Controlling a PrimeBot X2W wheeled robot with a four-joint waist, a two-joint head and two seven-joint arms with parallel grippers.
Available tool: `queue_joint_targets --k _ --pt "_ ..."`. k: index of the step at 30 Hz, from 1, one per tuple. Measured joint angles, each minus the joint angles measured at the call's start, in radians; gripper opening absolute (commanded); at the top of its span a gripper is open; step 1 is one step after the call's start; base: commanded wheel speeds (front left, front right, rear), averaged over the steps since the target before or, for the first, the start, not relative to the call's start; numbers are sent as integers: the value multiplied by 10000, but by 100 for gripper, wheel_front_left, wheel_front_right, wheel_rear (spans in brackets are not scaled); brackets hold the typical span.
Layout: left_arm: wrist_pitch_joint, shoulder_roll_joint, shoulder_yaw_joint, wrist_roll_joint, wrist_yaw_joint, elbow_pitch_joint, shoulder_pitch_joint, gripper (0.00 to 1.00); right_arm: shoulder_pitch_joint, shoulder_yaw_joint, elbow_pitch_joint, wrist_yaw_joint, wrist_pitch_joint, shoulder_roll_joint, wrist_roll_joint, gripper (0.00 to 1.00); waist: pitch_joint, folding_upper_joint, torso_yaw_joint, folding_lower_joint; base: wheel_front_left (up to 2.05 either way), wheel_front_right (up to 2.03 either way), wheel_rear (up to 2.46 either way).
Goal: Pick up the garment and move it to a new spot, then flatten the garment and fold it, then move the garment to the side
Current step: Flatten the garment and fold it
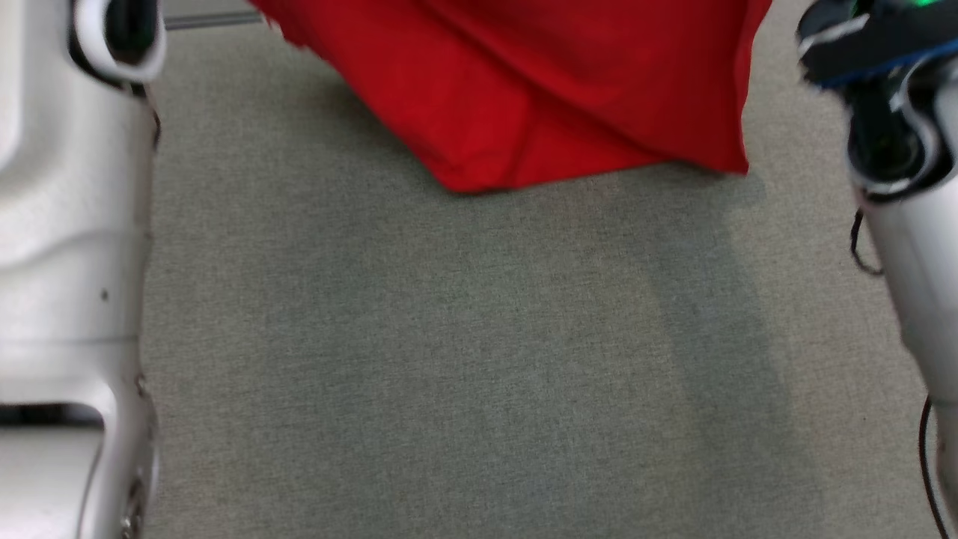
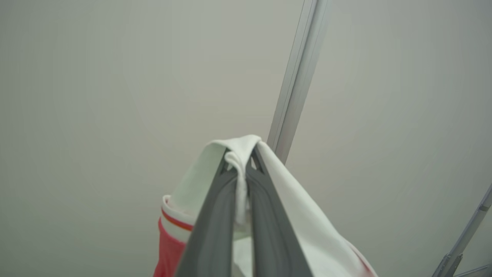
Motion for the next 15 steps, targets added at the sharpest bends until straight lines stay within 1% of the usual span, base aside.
queue_joint_targets --k 3,6,9,12,15 --pt "130 69 -182 303 119 692 -1918 0 -1728 -23 550 -2 42 -136 708 0 557 0 -87 0 0 0 0" --pt "29 -75 -311 474 182 1367 -3695 0 -3213 -15 1147 -2 -48 -265 1103 0 975 1 -101 1 0 0 0" --pt "-318 -232 -433 612 180 1994 -5171 0 -4482 12 1733 0 -140 -449 1425 0 1237 0 -74 -1 0 0 0" --pt "-731 -376 -552 652 171 2658 -6296 0 -5421 105 2324 -2 -274 -736 1553 0 1352 0 17 -3 0 0 0" --pt "-1131 -564 -685 639 71 3317 -6816 0 -5931 570 2757 -2 -253 -886 1701 0 1392 -1 166 -5 0 0 0"
